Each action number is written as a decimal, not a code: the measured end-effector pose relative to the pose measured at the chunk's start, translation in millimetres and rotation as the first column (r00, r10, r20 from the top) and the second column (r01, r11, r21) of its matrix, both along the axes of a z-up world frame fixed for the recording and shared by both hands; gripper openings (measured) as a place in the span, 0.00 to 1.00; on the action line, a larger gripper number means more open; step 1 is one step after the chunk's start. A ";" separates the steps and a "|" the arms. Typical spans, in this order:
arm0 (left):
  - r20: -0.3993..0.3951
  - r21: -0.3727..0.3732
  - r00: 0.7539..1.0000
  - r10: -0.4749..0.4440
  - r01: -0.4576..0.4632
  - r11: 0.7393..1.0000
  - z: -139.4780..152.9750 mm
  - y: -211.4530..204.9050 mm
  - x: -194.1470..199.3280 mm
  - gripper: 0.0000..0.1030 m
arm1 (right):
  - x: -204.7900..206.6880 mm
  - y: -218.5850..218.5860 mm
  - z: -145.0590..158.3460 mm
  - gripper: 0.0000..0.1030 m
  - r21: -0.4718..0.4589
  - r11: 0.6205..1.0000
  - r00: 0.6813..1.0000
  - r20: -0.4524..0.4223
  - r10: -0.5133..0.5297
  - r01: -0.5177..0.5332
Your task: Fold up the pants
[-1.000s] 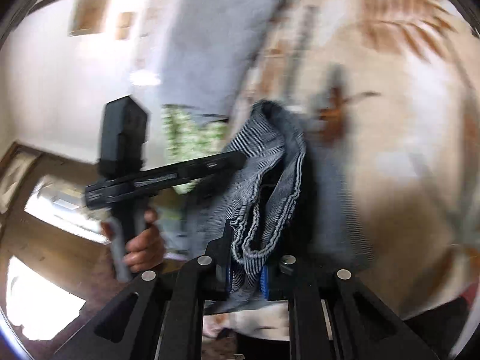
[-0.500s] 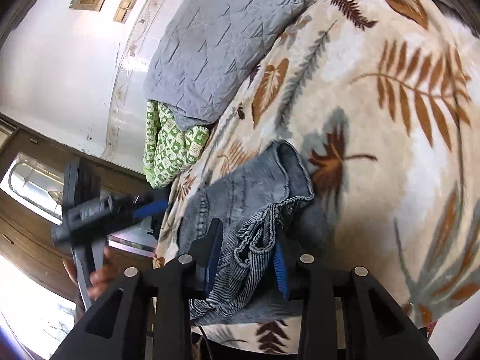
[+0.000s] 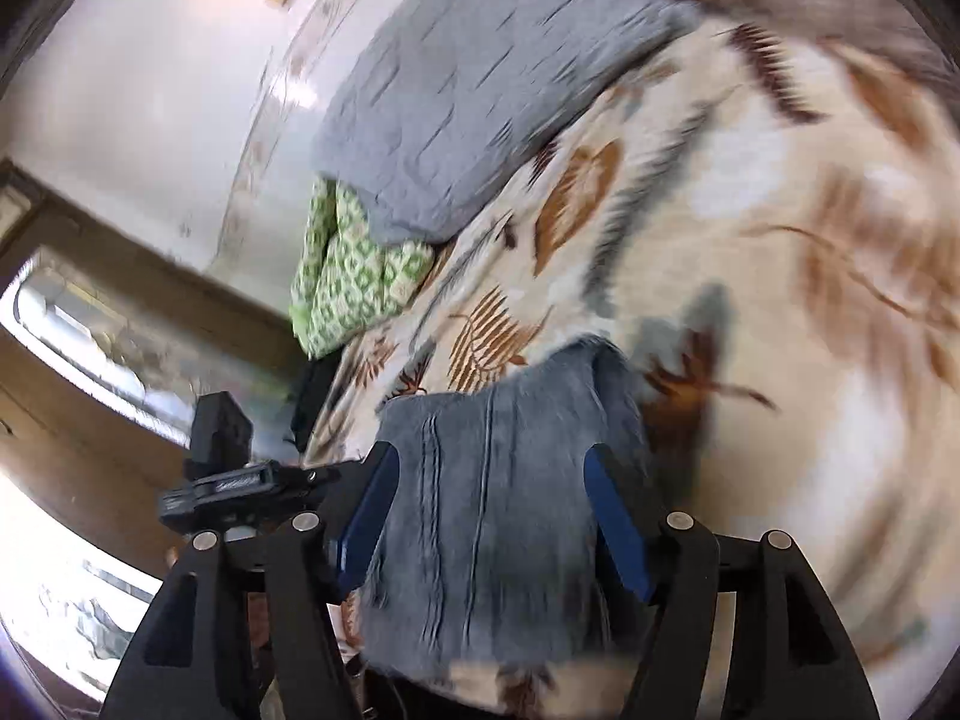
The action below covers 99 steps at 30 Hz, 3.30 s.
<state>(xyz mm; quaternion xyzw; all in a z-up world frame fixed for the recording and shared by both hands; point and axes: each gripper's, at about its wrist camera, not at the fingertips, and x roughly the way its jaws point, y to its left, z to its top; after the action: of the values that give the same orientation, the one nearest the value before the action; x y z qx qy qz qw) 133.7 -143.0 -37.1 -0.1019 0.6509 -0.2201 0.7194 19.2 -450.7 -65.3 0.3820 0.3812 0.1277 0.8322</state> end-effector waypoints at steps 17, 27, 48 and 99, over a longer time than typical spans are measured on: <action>0.069 0.188 0.997 0.043 -0.056 0.981 -43.9 -29.9 -4.7 0.71 | 67.9 7.4 -42.7 0.03 -0.289 0.944 0.983 -0.137 0.122 -0.158; 0.142 0.223 0.989 0.031 -0.062 0.973 -13.6 -21.4 -34.3 0.71 | 37.5 -1.8 -20.5 0.26 -0.208 0.971 0.990 -0.100 0.096 -0.116; -0.040 0.111 0.997 0.066 -0.062 0.992 -37.5 4.5 -102.3 0.82 | -40.4 44.1 -18.1 0.10 -0.316 0.918 0.969 -0.134 0.206 -0.239; 0.085 -0.109 0.995 0.045 -0.036 0.993 26.9 26.4 -41.5 0.30 | 24.7 67.3 26.4 0.40 -0.127 0.928 0.936 -0.053 0.347 -0.351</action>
<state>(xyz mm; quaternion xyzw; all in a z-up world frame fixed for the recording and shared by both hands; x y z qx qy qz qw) 92.2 -116.6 -10.2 -0.1438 0.6039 -0.2444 0.7450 43.9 -383.4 -38.9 0.2531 0.4631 0.2418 0.8142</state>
